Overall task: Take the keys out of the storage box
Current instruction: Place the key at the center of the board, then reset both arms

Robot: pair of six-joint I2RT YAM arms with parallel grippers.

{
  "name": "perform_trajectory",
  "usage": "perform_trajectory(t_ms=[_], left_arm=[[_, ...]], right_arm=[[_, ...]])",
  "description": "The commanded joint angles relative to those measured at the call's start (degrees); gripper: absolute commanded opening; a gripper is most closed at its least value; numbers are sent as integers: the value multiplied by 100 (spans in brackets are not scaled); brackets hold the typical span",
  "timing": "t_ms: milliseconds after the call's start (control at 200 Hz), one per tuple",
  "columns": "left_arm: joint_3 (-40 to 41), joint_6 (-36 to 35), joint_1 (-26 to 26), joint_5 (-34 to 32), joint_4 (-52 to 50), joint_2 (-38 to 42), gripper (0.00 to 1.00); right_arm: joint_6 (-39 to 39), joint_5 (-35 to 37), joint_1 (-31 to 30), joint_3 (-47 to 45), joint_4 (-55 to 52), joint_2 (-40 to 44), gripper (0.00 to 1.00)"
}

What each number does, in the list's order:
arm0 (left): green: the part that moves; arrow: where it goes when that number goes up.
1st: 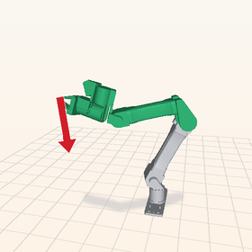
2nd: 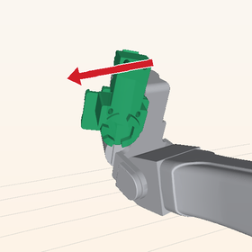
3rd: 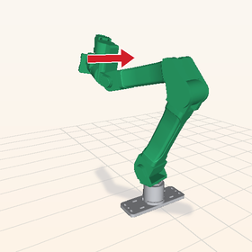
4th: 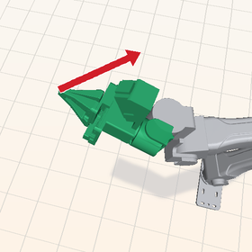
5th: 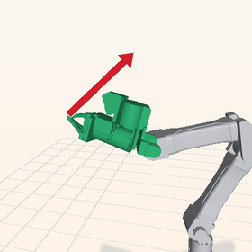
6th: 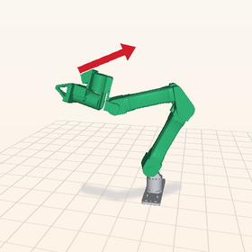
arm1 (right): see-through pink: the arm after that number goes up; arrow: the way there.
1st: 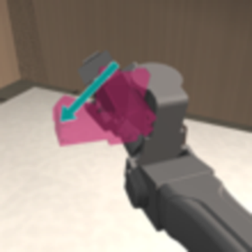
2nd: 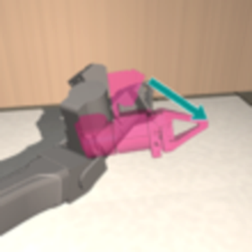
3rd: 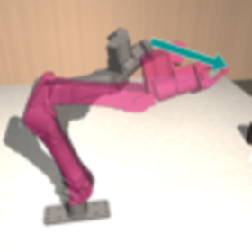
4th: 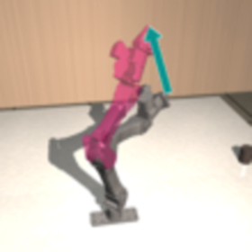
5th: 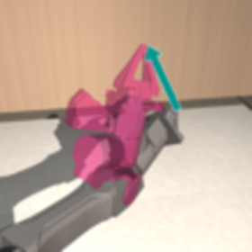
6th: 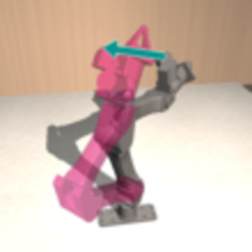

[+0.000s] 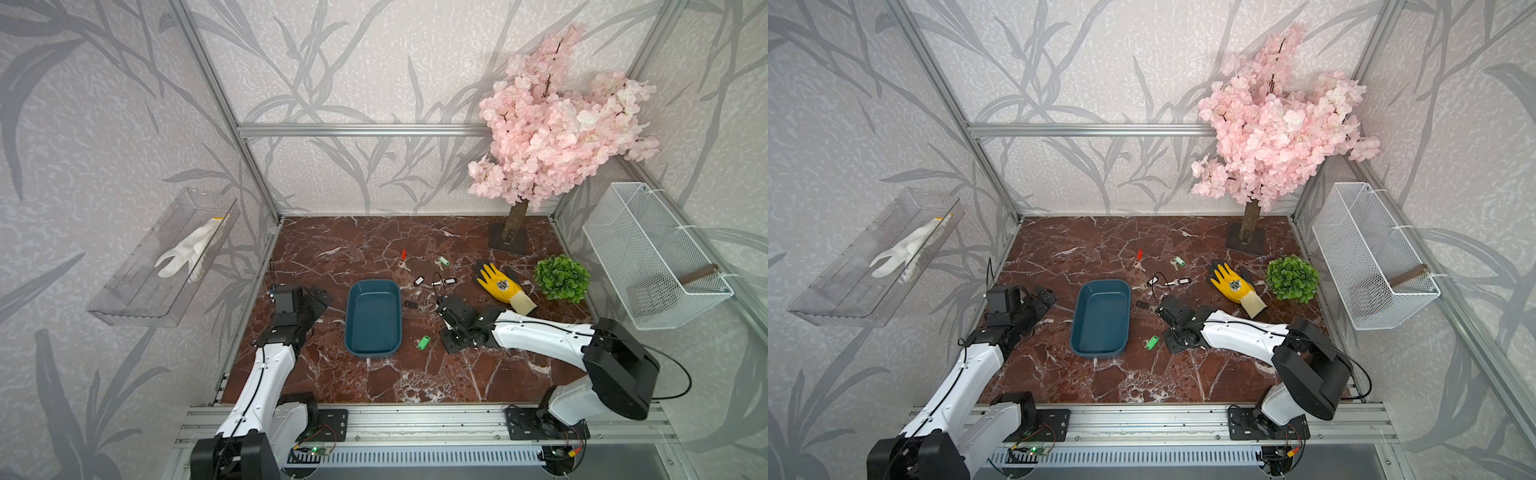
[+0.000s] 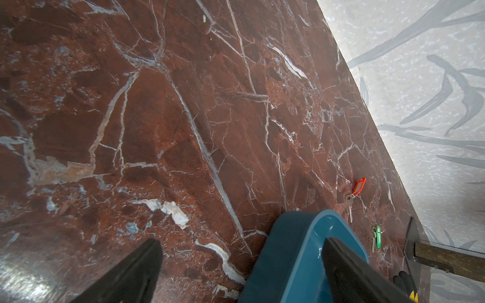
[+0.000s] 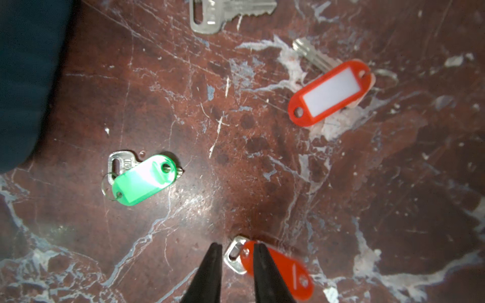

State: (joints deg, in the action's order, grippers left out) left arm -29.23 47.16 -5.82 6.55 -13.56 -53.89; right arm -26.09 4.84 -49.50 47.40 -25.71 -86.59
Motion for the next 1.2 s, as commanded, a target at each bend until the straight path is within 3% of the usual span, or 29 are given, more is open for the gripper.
perform_trajectory(t_ms=[0, 290, 525, 730, 900, 1005, 1195], left_arm=[[-206, -117, -71, 21, 53, 2, 100], [-563, -272, -132, -30, 47, -87, 100], [-874, -488, -169, -319, 108, -121, 100], [-1023, -995, -177, -878, 400, -174, 100], [-782, -1280, -182, -1305, 1127, -328, 100], [-587, -1550, -183, -1631, 1657, -567, 100], [-598, -2013, -183, -1759, 1787, -1116, 100]], right_arm=[[-20, 442, 34, 75, -91, 74, 37], [544, 838, 662, 487, -202, 1016, 70], [1063, 706, 2066, 146, 926, 2126, 95], [855, 509, 3619, -475, 1683, 2792, 99], [867, 924, 4518, -1265, 2635, 2929, 99], [936, 1198, 4866, -1967, 3612, 2839, 99], [1534, 1594, 4973, -2730, 5053, 2181, 99]])
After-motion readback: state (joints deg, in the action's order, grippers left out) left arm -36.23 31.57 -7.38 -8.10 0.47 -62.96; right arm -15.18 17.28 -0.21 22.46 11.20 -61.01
